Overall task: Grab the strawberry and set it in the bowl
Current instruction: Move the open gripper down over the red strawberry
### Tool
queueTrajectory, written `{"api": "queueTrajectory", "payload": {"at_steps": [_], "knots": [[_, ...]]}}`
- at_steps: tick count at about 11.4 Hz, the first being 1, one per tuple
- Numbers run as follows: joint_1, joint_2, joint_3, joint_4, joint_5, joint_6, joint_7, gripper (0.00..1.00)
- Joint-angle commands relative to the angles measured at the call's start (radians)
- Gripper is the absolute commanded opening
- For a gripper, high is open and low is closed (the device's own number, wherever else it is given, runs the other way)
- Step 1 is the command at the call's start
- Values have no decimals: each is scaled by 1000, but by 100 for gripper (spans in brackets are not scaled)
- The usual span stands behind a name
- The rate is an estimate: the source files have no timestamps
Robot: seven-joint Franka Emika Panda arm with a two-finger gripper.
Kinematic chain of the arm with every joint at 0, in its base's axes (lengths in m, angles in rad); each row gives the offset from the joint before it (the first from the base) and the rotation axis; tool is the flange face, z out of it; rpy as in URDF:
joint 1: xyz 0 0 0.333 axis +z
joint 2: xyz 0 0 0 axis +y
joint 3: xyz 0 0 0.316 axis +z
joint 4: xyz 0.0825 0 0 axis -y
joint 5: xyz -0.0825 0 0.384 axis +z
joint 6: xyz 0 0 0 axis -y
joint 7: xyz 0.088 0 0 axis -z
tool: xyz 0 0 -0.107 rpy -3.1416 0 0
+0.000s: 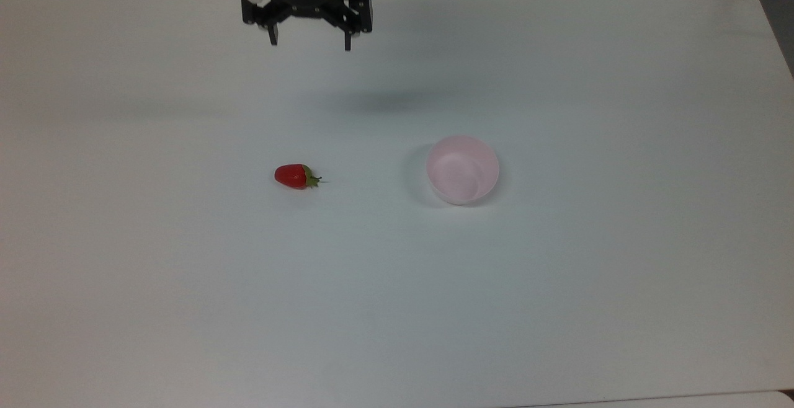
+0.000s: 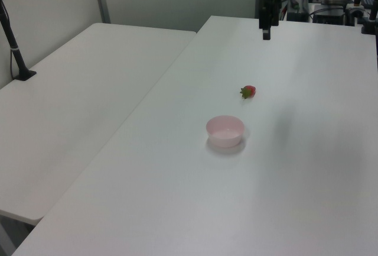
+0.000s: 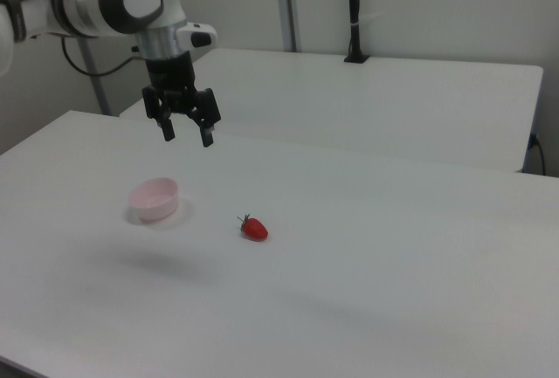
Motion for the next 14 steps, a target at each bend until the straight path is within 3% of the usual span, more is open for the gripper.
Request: {"api": "queueTrajectory", "payload": {"at_steps": [1, 3, 6, 9, 12, 14], "knots": [[-11, 35, 1, -18, 6, 59, -165, 100], [-23, 64, 5, -20, 1, 61, -403, 100], [-81, 123, 28, -27, -5, 189, -523, 100], [-98, 202, 47, -30, -20, 281, -741, 100], [-100, 268, 47, -33, -98, 288, -980, 100], [-97, 297, 47, -91, -161, 404, -1013, 100]]}}
